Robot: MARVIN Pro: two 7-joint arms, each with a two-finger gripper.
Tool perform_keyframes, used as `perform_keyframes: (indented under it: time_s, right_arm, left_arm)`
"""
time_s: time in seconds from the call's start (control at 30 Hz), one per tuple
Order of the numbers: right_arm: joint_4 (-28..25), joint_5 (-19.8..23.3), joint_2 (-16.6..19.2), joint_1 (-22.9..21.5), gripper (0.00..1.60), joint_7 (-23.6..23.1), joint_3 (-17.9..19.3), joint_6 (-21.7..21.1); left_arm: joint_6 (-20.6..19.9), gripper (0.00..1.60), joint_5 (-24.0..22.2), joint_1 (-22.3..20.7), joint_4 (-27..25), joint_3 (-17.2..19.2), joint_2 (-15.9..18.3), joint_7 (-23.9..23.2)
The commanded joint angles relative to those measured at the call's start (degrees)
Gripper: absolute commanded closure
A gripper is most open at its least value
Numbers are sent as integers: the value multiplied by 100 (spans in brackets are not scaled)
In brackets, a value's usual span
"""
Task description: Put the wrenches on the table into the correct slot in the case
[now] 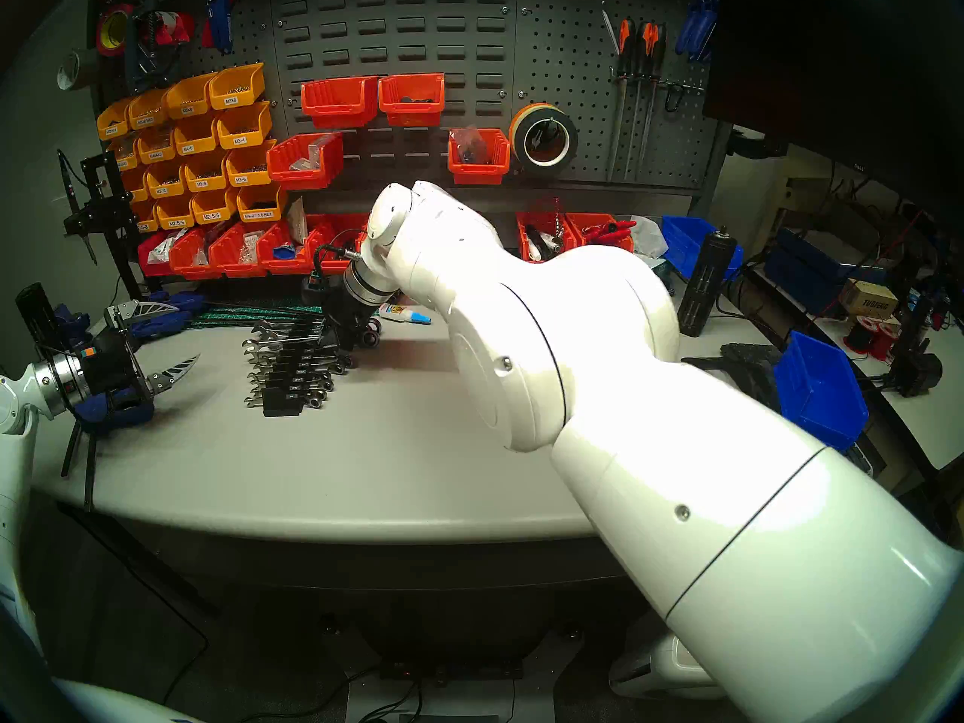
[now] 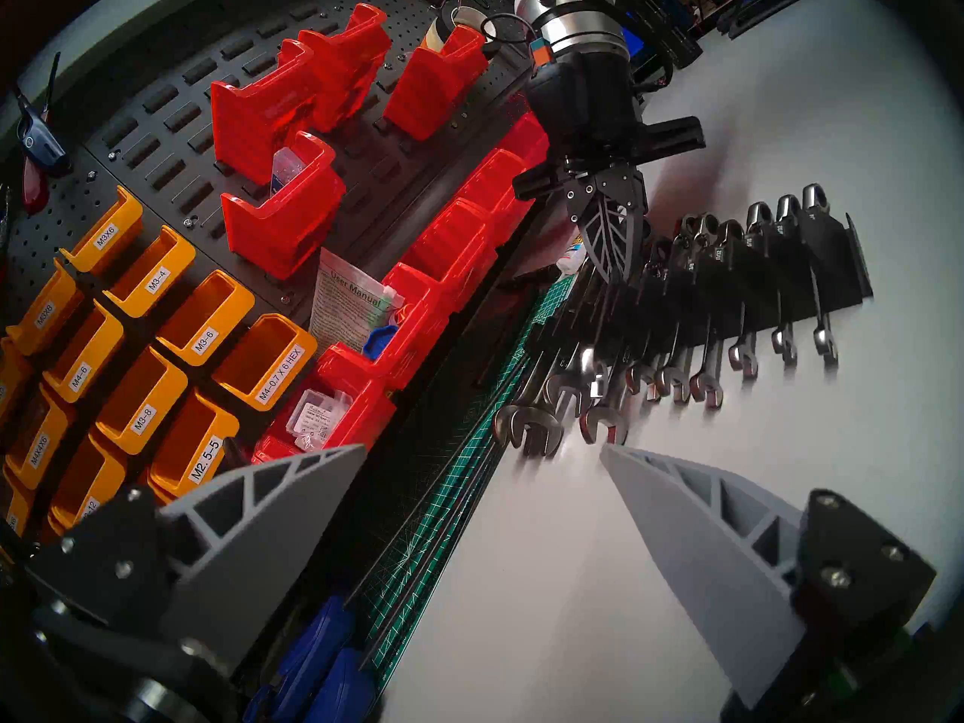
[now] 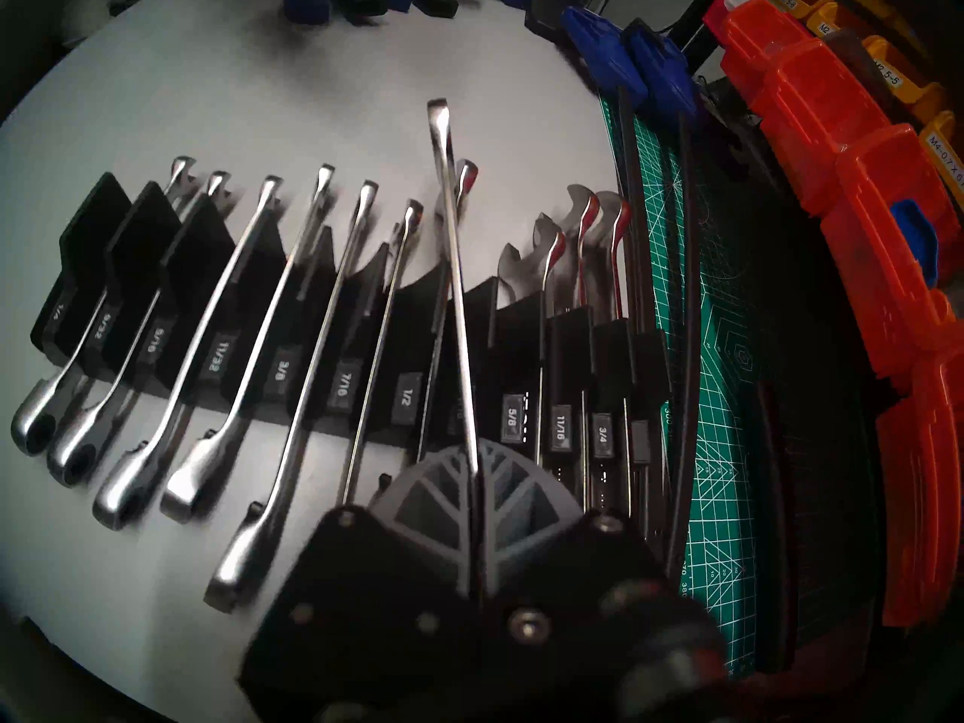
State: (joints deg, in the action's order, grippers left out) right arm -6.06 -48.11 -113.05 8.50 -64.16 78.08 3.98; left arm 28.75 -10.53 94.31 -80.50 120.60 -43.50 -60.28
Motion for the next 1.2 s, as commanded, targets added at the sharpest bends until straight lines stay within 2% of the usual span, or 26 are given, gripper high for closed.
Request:
perform_keyframes:
  time_s: [0.0, 1.17]
  right_arm:
    - [-203, 29, -36, -266, 160, 87, 33, 39]
    - [-202, -7, -85, -332, 160, 257, 29, -44]
  left_arm:
    - [-6, 0, -84, -126, -77, 110, 72, 37]
    - [-6, 0, -82, -126, -77, 110, 71, 37]
